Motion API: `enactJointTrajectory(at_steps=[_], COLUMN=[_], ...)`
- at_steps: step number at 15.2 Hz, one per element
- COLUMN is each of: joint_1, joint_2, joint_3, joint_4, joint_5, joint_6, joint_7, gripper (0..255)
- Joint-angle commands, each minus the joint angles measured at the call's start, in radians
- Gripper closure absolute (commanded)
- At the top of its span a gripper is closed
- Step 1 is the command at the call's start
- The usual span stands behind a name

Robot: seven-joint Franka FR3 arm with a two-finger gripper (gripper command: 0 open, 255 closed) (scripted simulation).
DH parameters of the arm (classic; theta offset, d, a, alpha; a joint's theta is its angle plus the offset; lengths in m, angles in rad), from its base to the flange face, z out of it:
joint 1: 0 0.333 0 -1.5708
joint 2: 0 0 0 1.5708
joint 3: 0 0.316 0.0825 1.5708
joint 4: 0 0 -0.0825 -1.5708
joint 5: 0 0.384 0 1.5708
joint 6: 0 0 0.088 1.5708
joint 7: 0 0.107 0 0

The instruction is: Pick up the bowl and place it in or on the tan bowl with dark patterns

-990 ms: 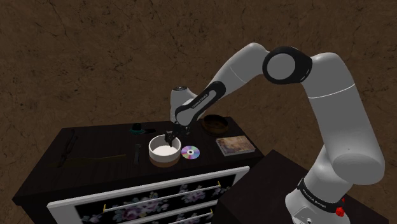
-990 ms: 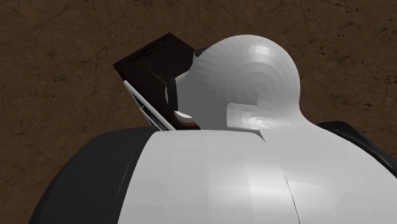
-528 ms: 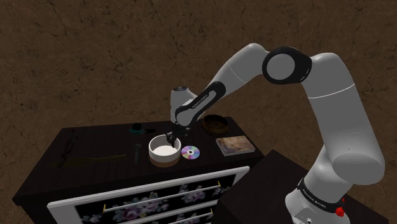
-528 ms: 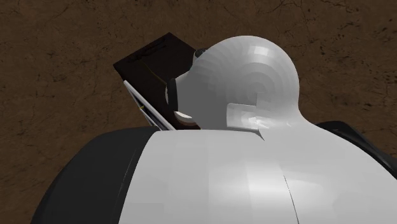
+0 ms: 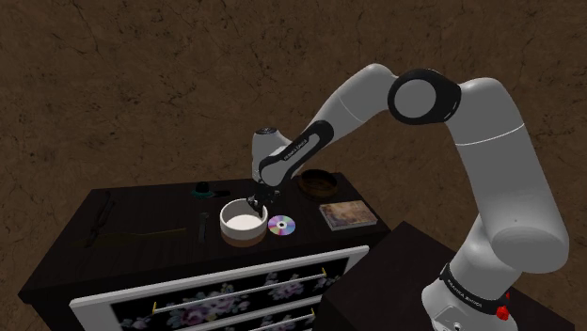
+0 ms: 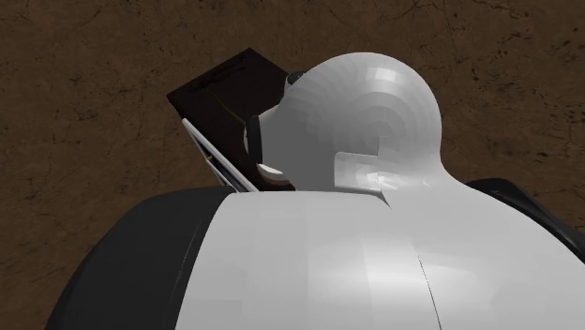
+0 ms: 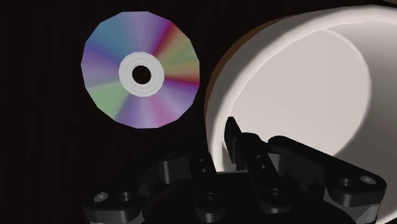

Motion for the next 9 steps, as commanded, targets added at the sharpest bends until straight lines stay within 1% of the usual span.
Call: enactJointTrajectory(at_steps=[1,9], joint_1=[0.001,-0.009], joint_2=[0.0,-0.084], joint_3=[0.0,0.014], joint_4=[0.0,-0.017], joint_5=[0.0,0.015], joint_6=[0.0,-0.067], joint_7=[0.0,-0.01], gripper=[255,255])
